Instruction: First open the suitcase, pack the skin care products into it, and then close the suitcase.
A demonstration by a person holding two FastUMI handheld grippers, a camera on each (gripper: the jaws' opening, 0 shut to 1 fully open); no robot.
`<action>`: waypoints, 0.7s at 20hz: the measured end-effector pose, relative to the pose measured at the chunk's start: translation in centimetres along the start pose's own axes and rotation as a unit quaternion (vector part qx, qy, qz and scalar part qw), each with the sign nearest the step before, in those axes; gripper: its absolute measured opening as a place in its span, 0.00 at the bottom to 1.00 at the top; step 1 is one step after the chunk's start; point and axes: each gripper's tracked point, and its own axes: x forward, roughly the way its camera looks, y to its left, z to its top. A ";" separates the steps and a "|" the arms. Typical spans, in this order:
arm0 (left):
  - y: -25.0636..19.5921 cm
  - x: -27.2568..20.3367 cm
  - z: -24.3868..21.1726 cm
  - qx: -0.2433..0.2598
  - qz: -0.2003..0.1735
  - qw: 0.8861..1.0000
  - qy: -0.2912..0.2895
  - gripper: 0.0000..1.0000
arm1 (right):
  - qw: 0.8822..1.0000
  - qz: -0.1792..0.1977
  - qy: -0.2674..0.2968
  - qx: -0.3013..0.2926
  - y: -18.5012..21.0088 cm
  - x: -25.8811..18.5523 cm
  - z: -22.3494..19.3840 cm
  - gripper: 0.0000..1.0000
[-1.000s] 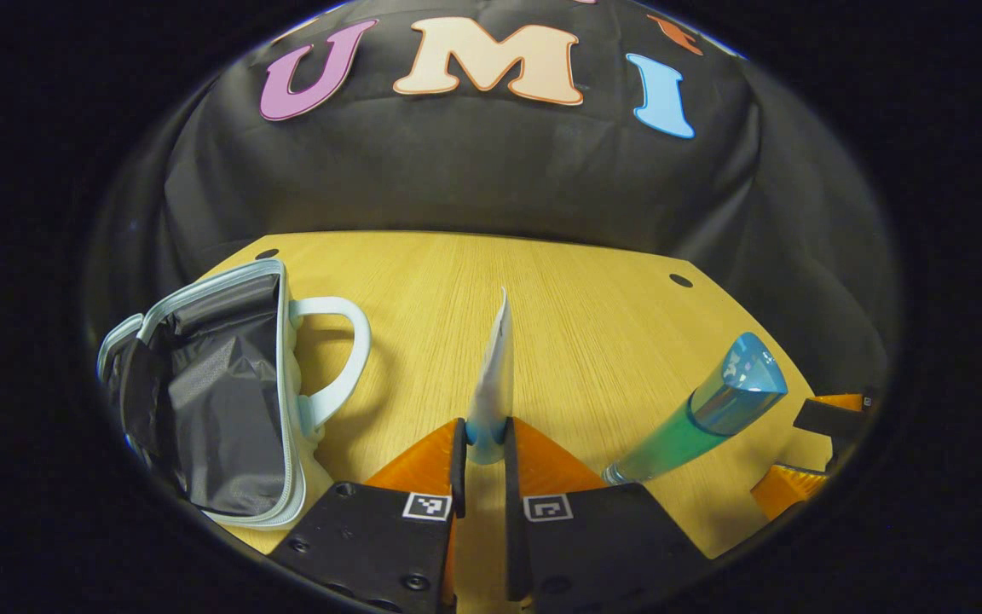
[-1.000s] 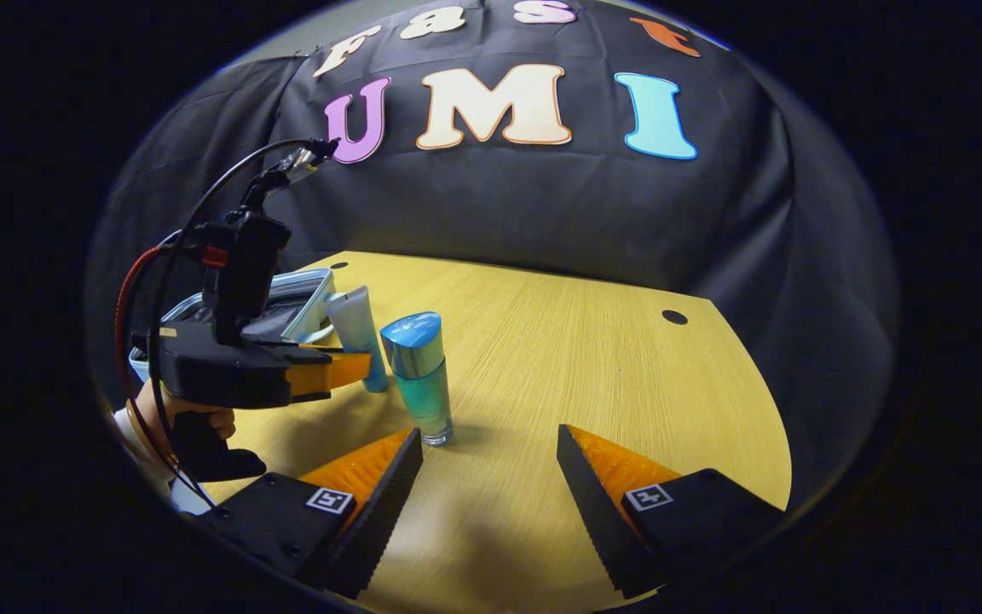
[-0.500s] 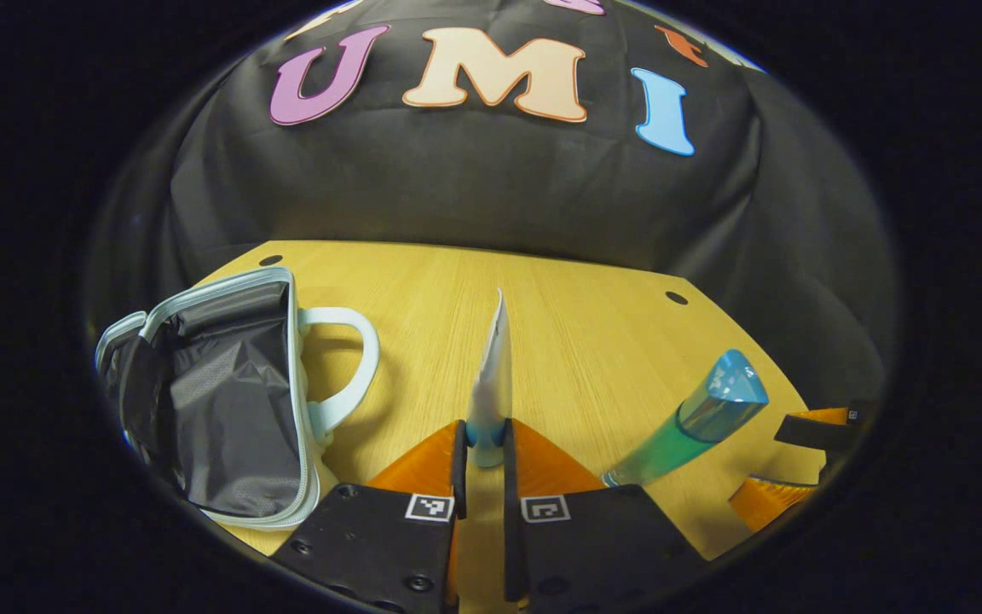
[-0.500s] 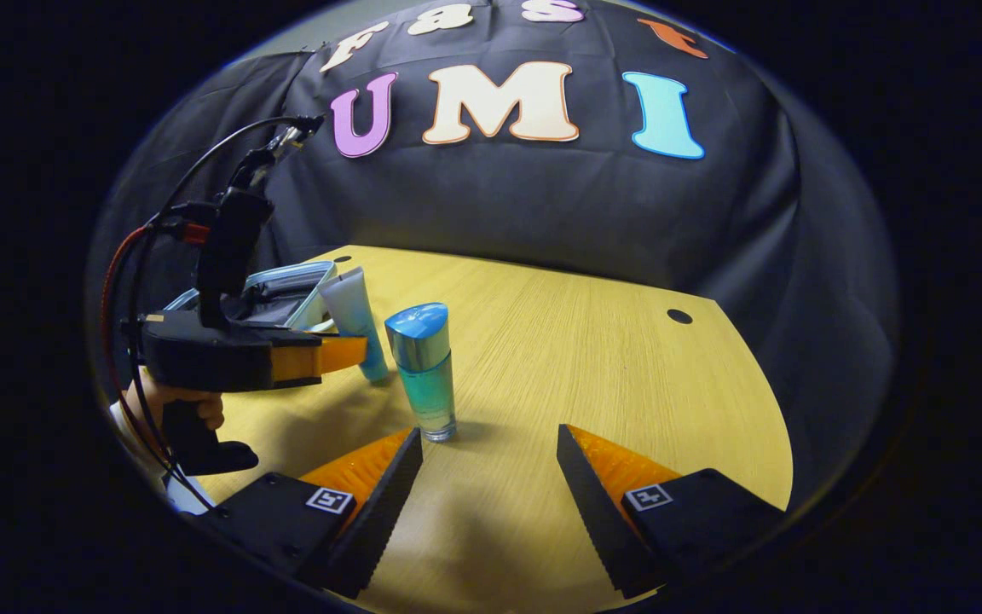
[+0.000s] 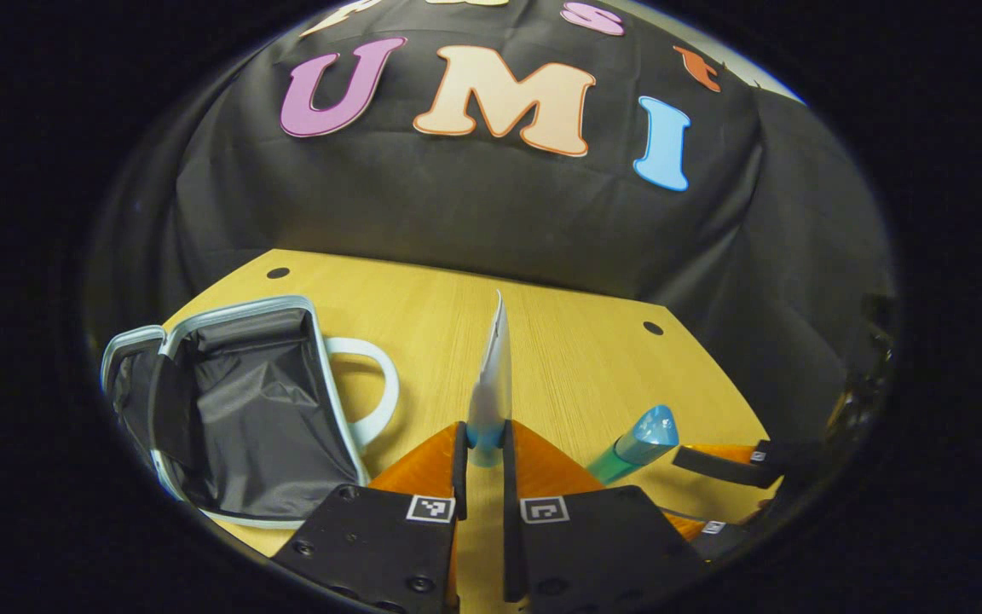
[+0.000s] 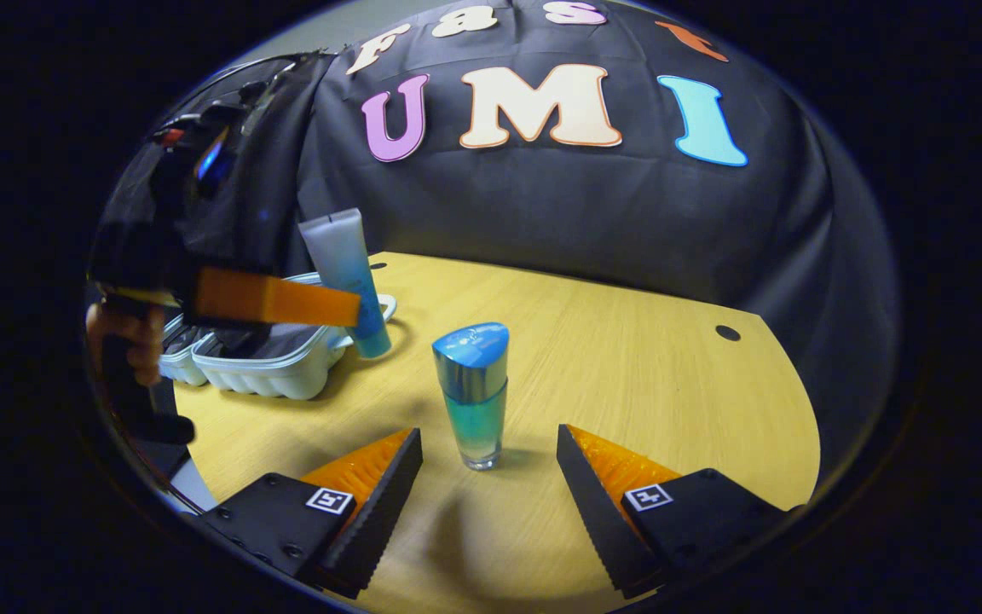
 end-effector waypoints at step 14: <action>8.7 -7.3 2.1 -0.060 0.064 0.995 0.058 0.13 | 0.998 0.021 0.027 0.058 0.9 5.3 -1.1 0.47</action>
